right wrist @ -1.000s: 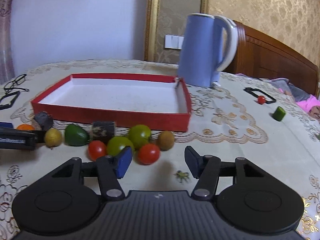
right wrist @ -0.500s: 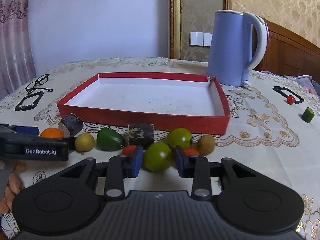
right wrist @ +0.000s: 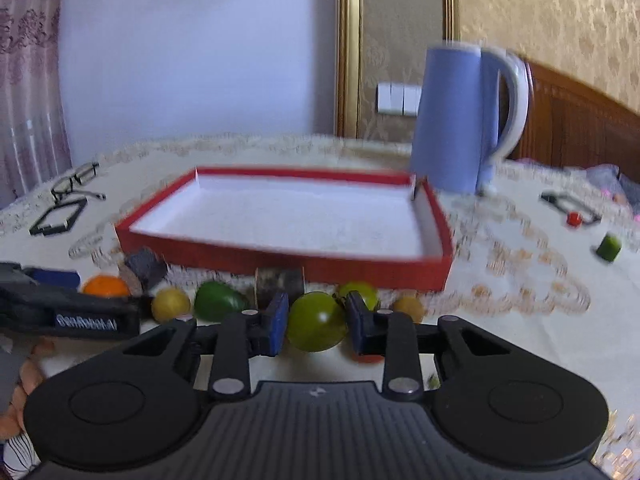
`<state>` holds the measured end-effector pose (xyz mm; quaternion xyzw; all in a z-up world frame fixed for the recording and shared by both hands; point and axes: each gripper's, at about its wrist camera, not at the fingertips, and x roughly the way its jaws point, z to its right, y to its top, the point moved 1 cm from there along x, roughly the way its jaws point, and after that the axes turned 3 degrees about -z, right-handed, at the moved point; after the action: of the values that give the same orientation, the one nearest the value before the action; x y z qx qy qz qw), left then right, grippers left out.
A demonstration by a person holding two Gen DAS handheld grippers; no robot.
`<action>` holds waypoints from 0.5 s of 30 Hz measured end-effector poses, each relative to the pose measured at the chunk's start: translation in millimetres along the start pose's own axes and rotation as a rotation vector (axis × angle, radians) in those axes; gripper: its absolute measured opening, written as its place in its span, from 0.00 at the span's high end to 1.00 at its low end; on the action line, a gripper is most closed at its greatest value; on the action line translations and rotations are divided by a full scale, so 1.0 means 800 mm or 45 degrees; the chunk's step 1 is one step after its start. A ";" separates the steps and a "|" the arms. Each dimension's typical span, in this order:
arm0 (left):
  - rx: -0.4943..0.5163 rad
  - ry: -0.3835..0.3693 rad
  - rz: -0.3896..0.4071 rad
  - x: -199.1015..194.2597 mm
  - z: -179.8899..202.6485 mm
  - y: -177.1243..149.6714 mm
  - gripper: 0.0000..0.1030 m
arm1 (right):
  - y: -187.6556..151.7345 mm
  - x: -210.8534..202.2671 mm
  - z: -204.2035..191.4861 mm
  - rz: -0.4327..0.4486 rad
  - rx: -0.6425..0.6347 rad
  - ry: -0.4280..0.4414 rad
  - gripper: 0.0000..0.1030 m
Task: Organize fruits
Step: 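Grasp the green tomato with the right gripper and lift it, then lower the green tomato into the red box and open the right gripper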
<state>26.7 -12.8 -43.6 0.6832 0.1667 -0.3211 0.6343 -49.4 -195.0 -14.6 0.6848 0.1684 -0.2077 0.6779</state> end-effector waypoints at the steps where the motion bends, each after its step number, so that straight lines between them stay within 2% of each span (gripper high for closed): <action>1: 0.000 0.000 0.000 0.000 0.000 0.000 0.00 | 0.005 -0.004 -0.001 0.030 -0.019 -0.012 0.71; 4: -0.005 -0.004 0.002 0.000 -0.001 0.000 0.00 | 0.027 -0.002 0.001 0.099 -0.065 -0.068 0.71; 7: -0.010 -0.008 0.002 0.000 -0.002 0.000 0.00 | 0.052 0.026 0.011 0.119 -0.093 -0.138 0.71; 11: -0.011 -0.009 0.002 0.000 -0.002 0.000 0.00 | 0.073 0.088 0.031 0.019 -0.076 -0.150 0.71; 15: -0.011 -0.009 0.001 0.000 -0.002 0.000 0.00 | 0.074 0.138 0.046 -0.087 -0.035 -0.152 0.71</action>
<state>27.0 -11.0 -43.2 0.6795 0.1656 -0.3225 0.6379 73.4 -238.8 -20.0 0.6555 0.1539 -0.2690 0.6887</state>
